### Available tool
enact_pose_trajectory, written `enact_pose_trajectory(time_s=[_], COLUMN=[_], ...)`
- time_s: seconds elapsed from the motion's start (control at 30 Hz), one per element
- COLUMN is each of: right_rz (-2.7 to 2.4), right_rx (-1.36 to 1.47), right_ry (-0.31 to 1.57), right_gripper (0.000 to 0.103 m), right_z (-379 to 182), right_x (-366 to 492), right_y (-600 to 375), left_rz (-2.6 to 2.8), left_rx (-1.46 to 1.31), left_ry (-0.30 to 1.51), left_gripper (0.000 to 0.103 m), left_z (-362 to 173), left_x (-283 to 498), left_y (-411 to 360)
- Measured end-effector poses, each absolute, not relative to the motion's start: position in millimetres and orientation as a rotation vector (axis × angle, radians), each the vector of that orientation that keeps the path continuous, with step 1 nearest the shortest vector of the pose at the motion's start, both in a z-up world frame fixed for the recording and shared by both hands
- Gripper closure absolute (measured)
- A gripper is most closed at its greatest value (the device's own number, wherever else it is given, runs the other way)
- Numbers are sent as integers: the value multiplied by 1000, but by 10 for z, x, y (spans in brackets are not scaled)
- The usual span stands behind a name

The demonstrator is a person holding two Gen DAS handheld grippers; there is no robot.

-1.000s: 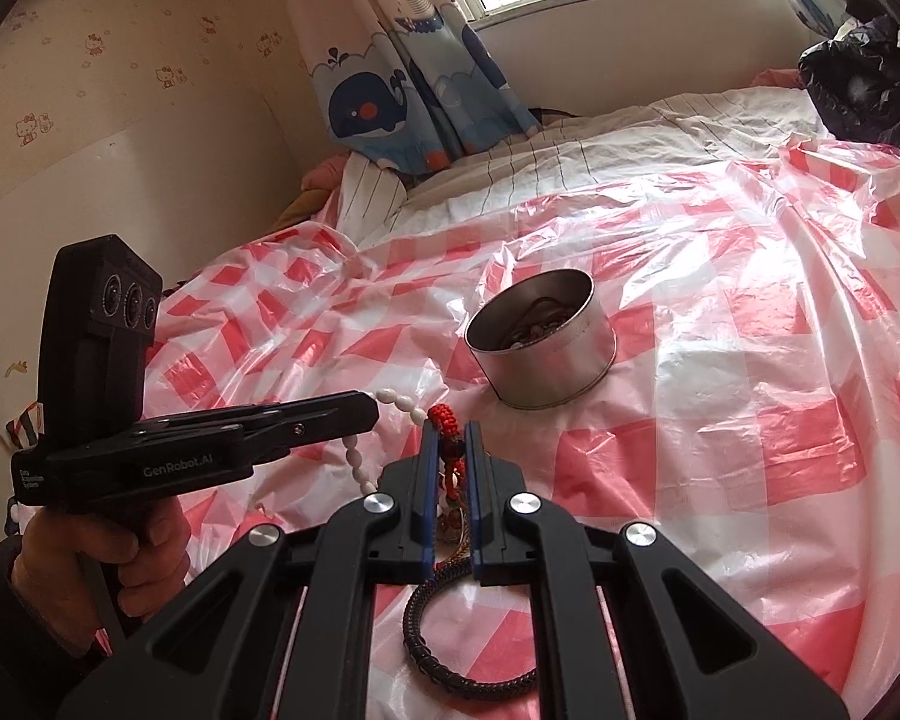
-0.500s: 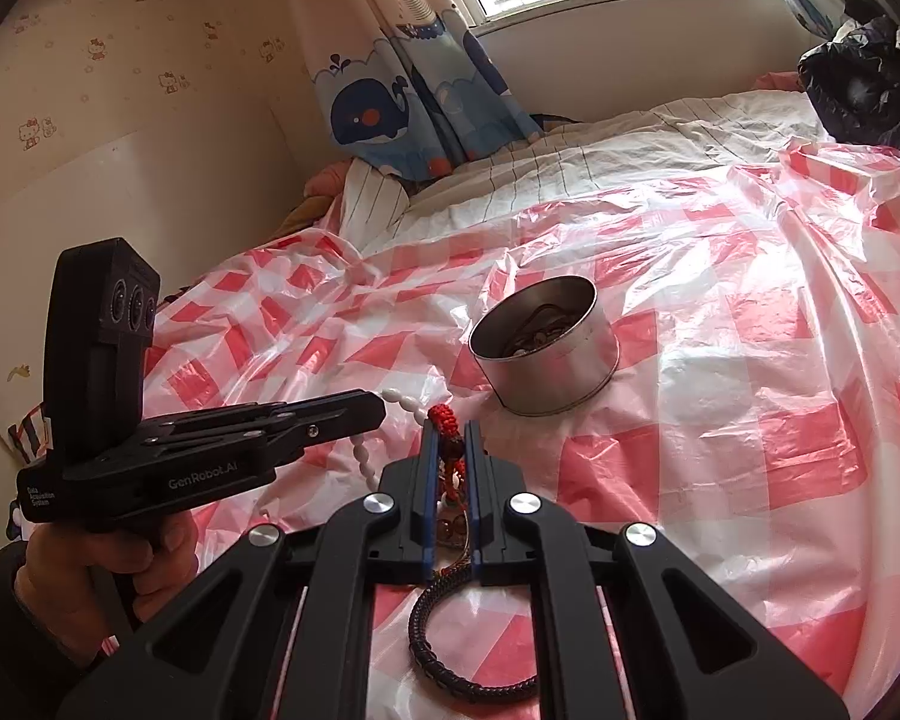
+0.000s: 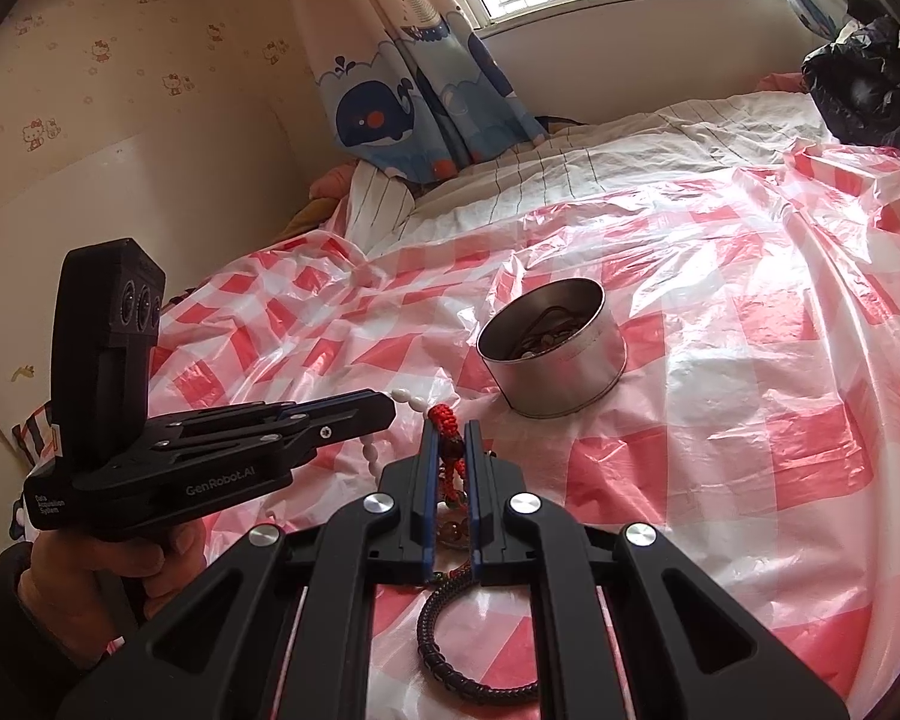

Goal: Organize jewelry
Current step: 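Carry the white bead bracelet over the silver tin and release it from the left tool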

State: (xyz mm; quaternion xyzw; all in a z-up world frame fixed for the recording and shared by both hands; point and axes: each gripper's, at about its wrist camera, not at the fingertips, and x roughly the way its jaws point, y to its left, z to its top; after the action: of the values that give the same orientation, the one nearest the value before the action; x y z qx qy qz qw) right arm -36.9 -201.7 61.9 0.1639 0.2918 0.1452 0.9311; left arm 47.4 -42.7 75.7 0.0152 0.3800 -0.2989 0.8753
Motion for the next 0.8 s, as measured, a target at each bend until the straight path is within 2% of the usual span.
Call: enact_pose_trajectory(time_s=[0.4, 0.8], right_rz=[302, 304], right_rx=[357, 372], right_ry=[590, 559], right_gripper=[94, 94], right_z=[633, 809], right_x=[-374, -148], right_y=[-2038, -2075], left_rz=[-637, -676], left_rx=[1, -77], left_ry=[787, 726], left_gripper=[96, 96], left_z=[767, 1097], left_x=[497, 585], left_y=[-394, -454])
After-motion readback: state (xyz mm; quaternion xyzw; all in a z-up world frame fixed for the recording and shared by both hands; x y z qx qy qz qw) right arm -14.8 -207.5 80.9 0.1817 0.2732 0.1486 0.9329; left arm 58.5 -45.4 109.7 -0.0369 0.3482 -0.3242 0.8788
